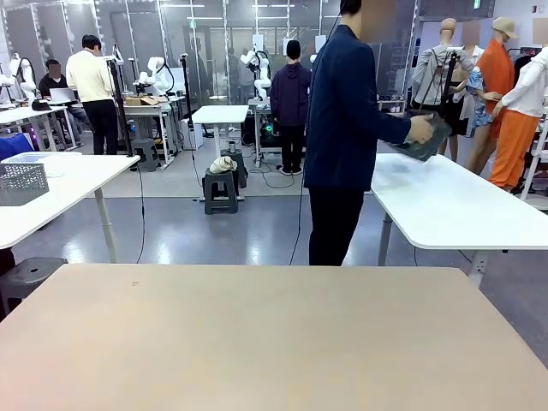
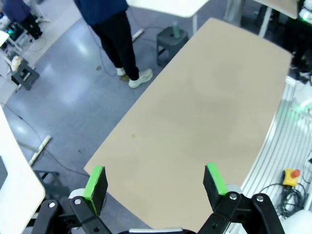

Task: Fold the towels and place them in the basket.
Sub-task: When a person lays out a Towel with hook on the table, fold it in half twice.

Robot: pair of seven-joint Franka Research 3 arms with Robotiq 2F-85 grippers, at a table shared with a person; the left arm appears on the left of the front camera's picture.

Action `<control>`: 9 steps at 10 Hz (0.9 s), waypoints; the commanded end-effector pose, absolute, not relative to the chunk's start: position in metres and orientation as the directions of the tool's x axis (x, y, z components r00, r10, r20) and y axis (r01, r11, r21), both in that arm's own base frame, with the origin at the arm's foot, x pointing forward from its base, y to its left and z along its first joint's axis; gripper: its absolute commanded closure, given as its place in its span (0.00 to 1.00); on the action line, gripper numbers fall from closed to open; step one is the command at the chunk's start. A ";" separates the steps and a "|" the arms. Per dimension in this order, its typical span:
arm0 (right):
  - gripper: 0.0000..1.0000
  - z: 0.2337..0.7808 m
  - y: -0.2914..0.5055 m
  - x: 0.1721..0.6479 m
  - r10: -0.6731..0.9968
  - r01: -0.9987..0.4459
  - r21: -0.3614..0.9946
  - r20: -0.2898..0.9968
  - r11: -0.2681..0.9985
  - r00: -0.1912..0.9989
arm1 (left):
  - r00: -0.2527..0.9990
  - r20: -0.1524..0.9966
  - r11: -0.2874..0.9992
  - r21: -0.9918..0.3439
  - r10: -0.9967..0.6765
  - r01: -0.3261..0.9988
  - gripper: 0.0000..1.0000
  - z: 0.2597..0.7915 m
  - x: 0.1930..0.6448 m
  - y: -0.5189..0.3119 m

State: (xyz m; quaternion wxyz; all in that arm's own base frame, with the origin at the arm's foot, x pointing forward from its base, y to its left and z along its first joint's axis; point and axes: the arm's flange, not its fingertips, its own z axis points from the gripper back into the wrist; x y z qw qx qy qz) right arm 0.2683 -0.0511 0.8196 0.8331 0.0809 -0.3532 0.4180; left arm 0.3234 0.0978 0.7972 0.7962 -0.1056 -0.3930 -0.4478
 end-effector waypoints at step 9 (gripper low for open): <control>0.00 0.828 -0.056 0.256 0.678 -0.785 -0.183 0.640 0.592 0.361 | 0.254 0.657 0.501 0.218 -0.710 0.838 0.00 0.832 0.311 0.105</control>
